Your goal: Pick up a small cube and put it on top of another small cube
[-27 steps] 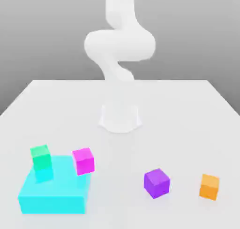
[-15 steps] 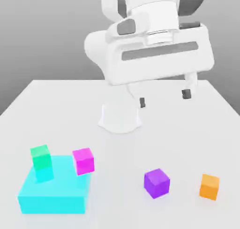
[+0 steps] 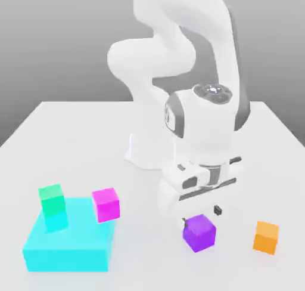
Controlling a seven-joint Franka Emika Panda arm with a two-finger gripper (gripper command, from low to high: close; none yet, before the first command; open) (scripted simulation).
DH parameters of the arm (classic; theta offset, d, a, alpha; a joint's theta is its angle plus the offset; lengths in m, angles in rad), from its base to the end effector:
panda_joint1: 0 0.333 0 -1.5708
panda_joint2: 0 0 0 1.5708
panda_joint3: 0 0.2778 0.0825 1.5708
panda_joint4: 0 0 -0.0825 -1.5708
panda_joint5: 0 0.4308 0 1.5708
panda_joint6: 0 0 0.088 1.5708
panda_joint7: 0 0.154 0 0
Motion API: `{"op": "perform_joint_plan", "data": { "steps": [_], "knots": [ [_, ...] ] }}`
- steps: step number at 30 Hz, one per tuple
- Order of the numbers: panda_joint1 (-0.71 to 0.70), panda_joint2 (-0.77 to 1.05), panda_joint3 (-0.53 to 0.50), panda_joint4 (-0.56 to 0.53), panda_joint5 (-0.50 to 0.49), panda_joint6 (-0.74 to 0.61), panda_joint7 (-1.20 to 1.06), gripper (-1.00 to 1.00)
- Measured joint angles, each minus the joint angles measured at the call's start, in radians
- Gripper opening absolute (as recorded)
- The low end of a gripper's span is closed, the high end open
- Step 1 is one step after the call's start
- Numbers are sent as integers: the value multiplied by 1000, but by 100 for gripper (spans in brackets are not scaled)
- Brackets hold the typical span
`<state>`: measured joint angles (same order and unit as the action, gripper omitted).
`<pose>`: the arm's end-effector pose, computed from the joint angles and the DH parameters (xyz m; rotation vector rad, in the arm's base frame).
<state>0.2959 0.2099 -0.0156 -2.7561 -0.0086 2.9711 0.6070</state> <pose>0.3690 0.1059 0.0242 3.0999 -0.4969 0.0104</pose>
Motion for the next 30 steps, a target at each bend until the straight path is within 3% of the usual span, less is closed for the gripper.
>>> {"op": "perform_joint_plan", "data": {
  "steps": [2,3,10,19,24,30],
  "knots": [
    [-5,56,7,8,6,45,-3,0],
    [-8,77,11,11,9,62,-4,-100],
    [-10,77,12,11,4,62,0,-100],
    [-13,-149,8,-27,6,-125,-9,-100],
    [-149,-269,-79,0,21,-262,-306,-100],
    [-280,-390,-238,37,-47,-414,-667,-100]
  ]
}}
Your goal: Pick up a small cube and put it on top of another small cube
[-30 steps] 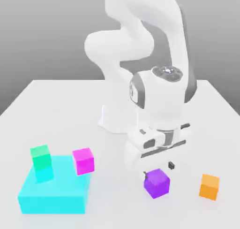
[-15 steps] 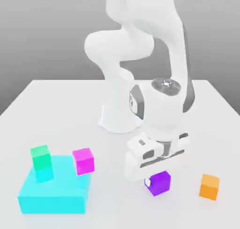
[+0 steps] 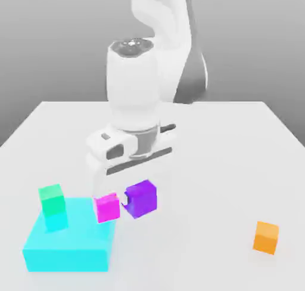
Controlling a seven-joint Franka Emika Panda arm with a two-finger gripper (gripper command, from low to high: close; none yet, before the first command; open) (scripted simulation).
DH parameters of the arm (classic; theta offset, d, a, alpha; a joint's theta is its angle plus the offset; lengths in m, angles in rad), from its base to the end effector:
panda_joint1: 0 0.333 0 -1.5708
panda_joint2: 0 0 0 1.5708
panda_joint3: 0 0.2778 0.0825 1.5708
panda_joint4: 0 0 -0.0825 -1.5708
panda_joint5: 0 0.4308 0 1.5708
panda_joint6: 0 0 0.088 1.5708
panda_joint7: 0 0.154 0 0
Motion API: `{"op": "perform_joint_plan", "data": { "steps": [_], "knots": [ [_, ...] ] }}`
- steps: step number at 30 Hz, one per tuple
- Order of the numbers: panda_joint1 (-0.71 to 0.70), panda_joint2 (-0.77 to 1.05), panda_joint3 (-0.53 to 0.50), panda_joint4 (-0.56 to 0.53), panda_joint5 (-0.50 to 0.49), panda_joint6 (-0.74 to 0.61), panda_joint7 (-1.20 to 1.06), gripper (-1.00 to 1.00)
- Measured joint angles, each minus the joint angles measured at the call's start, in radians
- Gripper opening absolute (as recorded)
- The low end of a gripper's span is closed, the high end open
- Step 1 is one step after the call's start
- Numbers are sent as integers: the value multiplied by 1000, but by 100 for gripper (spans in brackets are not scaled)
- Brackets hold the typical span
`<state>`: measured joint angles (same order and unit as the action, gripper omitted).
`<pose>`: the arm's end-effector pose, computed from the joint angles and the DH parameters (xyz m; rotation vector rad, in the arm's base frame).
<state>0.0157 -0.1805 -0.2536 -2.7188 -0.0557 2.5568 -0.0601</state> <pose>0.4234 -0.0935 0.1585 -3.1233 0.2000 -0.0247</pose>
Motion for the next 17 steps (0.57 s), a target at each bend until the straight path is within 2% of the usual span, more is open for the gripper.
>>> {"op": "perform_joint_plan", "data": {
  "steps": [6,14,15,17],
  "knots": [
    [-150,-87,-185,31,-111,-119,-329,-100],
    [-139,81,-241,2,-25,63,-458,-100],
    [-139,94,-242,-1,-22,81,-461,100],
    [-139,94,-242,-1,-22,80,-461,100]
  ]
}}
